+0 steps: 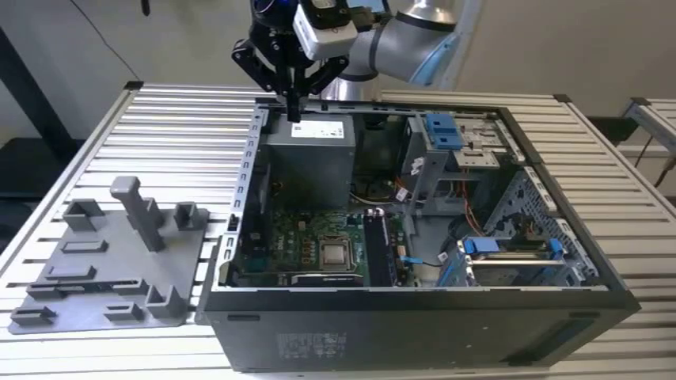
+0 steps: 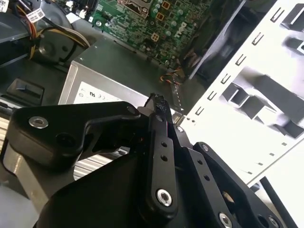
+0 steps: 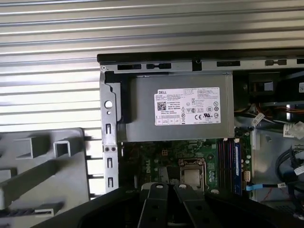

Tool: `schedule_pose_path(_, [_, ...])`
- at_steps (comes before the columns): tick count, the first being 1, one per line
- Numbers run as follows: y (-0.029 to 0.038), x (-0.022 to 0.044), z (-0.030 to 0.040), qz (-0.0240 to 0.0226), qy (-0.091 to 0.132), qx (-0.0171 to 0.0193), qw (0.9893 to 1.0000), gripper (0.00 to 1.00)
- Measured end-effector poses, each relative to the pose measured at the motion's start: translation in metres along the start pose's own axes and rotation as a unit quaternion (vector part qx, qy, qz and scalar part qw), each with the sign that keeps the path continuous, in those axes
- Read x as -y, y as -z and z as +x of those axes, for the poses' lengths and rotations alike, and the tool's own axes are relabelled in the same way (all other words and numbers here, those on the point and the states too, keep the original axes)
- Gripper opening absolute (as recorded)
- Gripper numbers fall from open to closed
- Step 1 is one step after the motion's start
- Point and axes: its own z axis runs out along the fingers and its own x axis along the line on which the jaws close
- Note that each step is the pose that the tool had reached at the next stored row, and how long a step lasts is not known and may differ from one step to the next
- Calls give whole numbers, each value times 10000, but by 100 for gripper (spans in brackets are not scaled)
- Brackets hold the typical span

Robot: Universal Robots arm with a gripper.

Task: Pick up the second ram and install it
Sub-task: 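Reach for the second ram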

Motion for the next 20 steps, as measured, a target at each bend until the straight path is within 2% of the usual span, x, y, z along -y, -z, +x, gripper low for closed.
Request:
schedule_pose_path(5, [-10,4,51,3,-1,-45,10000,11])
schedule_pose_path(16, [-37,17,214,11,3,-157,9999,11])
schedule_pose_path(20, [-36,17,223,12,3,-170,9999,11])
